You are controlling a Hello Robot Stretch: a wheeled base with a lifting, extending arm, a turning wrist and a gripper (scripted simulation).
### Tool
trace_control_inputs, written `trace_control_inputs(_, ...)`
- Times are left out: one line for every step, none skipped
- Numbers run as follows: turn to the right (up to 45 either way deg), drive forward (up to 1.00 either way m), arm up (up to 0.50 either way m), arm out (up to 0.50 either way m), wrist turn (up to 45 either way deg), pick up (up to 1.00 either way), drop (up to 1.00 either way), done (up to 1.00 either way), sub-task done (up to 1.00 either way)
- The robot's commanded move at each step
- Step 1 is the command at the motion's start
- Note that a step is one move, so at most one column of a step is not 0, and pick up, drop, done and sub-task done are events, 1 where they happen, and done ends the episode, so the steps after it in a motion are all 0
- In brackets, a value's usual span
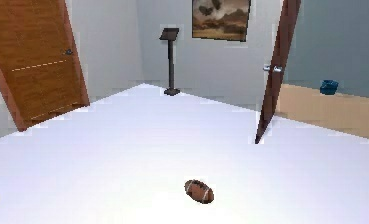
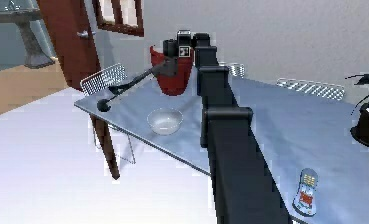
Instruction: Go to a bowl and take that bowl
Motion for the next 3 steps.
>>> trace_control_inputs(0.0,0.0,0.0,0.0,45.0,0.0,0.0,0.0,0.0)
trace_control_inputs(0.0,0.0,0.0,0.0,21.0,0.0,0.0,0.0,0.0)
trace_control_inputs(0.0,0.0,-0.28,0.0,0.0,0.0,0.0,0.0,0.0)
